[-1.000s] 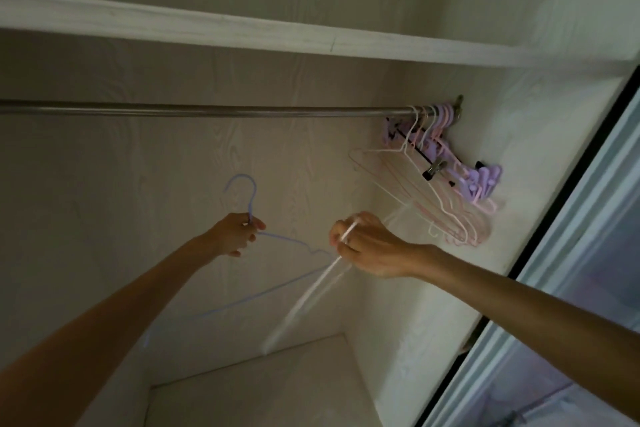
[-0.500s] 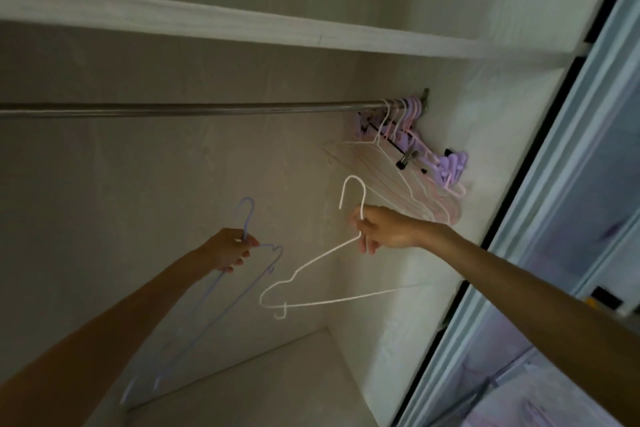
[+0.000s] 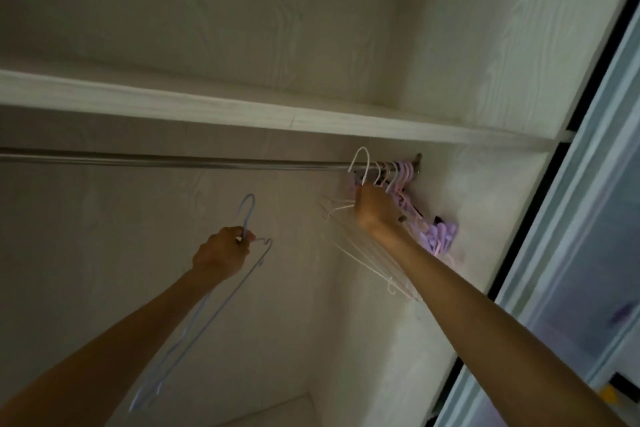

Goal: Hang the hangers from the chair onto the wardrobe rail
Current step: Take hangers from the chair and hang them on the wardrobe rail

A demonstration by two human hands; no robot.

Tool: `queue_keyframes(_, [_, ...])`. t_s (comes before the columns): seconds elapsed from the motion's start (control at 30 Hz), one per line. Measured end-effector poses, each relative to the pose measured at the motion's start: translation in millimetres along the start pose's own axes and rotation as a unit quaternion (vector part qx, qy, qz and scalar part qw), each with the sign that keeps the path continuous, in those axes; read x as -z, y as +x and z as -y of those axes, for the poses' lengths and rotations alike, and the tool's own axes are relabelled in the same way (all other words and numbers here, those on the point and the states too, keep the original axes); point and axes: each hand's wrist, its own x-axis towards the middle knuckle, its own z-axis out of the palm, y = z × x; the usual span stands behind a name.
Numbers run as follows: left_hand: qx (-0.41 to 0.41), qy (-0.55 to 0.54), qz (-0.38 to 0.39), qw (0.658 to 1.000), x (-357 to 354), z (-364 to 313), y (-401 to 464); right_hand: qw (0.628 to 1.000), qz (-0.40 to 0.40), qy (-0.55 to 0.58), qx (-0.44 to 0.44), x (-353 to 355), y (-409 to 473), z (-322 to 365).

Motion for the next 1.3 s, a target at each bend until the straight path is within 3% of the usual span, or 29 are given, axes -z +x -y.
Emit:
queue_keyframes(0.47, [0.062,-0.040,0.028,0.997,6.7,-5.0,7.0,0.998,0.023,-0.050,-0.014,-35.8,46.9,15.4])
queue_keyframes(0.67, [0.065,-0.061,0.041,0.995,2.1,-12.7,8.7,0.990,0.110,-0.075,0.034,-41.3,54.4,10.1])
queue_keyframes(0.77, [0.061,-0.075,0.052,0.994,2.6,-19.0,7.2,0.990,0.134,-0.026,0.031,-44.7,51.5,0.0])
queue_keyframes(0.83, [0.060,-0.076,0.058,0.994,3.6,-22.1,7.4,0.997,0.063,0.009,0.041,-39.2,51.6,-7.0])
queue_keyframes(0.93, [0.056,-0.085,0.065,0.993,5.0,-24.8,10.0,0.982,-0.086,0.077,0.148,-33.0,56.5,-8.9])
queue_keyframes(1.03, [0.064,-0.090,0.067,0.992,3.2,-25.1,13.2,0.974,-0.084,0.078,0.193,-39.2,59.3,1.2])
queue_keyframes(1.17, [0.076,-0.085,0.073,0.991,-2.7,-23.5,15.9,0.967,-0.149,0.061,0.198,-45.7,64.7,3.4])
queue_keyframes(1.3, [0.072,-0.074,0.083,0.991,-6.8,-26.1,18.8,0.958,-0.112,0.054,0.257,-34.1,83.5,-16.7])
